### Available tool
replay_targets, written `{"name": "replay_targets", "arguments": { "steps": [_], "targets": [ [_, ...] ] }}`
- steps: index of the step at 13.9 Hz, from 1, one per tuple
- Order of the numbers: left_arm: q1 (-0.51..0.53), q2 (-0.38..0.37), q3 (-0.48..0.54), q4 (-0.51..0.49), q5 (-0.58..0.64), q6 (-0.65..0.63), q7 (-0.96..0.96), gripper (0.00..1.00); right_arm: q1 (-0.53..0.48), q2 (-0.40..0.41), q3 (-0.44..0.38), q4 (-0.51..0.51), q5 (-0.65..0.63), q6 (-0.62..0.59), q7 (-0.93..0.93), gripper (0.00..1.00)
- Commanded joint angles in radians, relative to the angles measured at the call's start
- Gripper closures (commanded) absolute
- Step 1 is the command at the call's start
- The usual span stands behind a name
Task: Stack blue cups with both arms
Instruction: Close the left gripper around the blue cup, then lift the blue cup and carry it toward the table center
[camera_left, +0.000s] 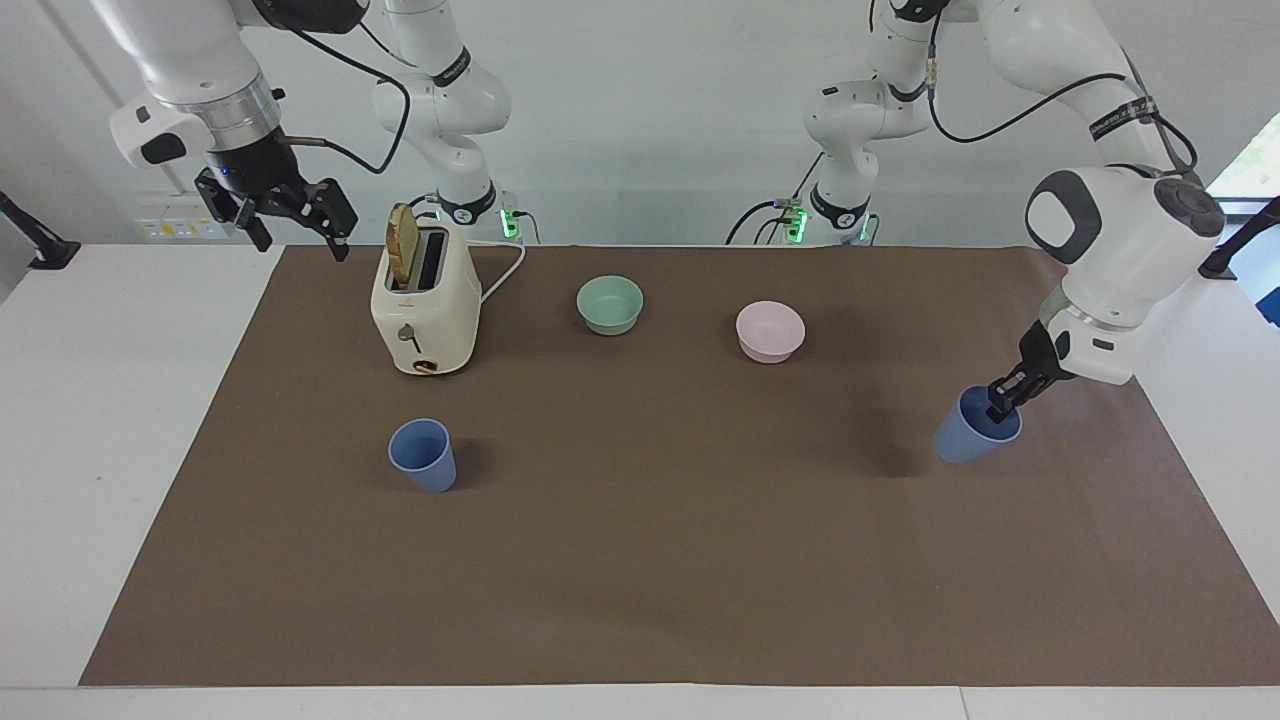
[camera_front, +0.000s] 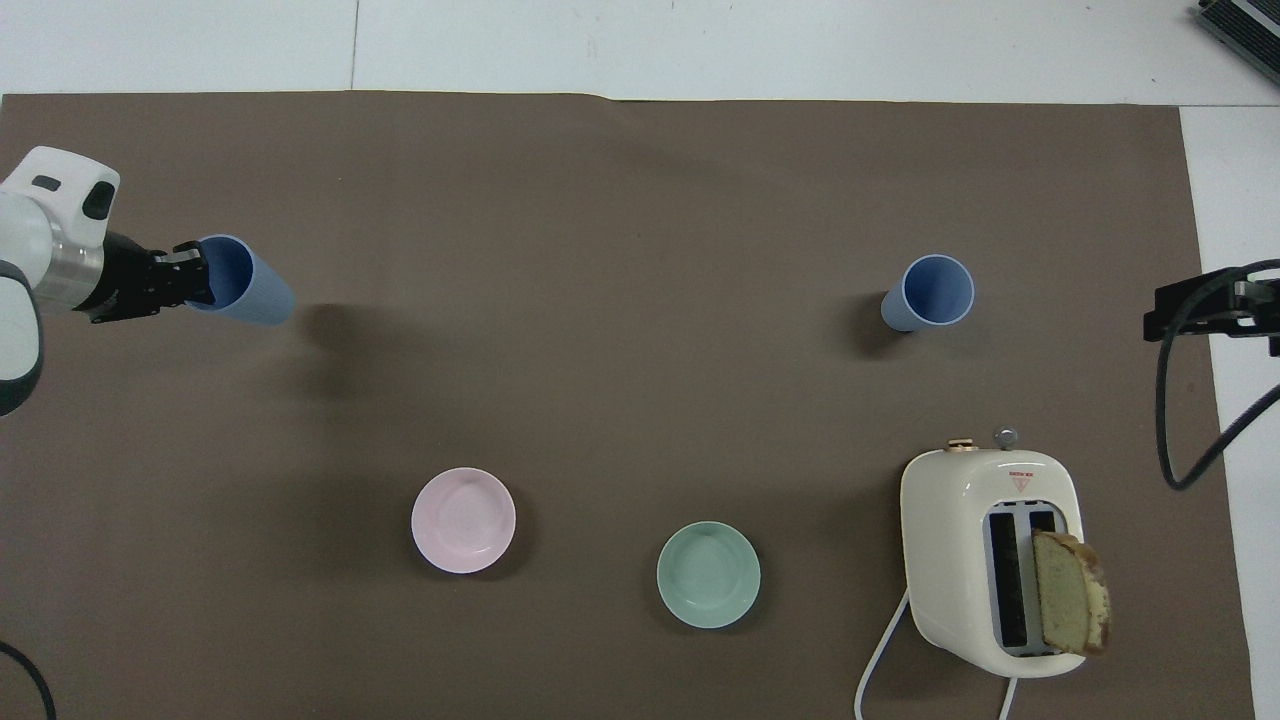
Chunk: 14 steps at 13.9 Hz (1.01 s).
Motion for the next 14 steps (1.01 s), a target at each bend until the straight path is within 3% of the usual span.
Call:
{"name": "replay_targets", "arguments": {
  "steps": [1,8,14],
  "targets": [
    [-0.051,-0.002,0.006,0.086,-0.007,-0.093,-0.062,1.00,-0.013,-0.010,0.006,-0.018,-0.002,0.009,-0.025,0.00],
    [-0.309,0.007,0.005,0.096,0.025,-0.061,-0.323,1.00,-0.013,-0.010,0.006,-0.019,-0.002,0.010,-0.025,0.00],
    [-0.524,0.116,0.003,0.077,0.068,0.065,-0.584,1.00,-0.013,-0.010,0.006,-0.019,0.000,0.007,-0.024,0.00]
  ]
}}
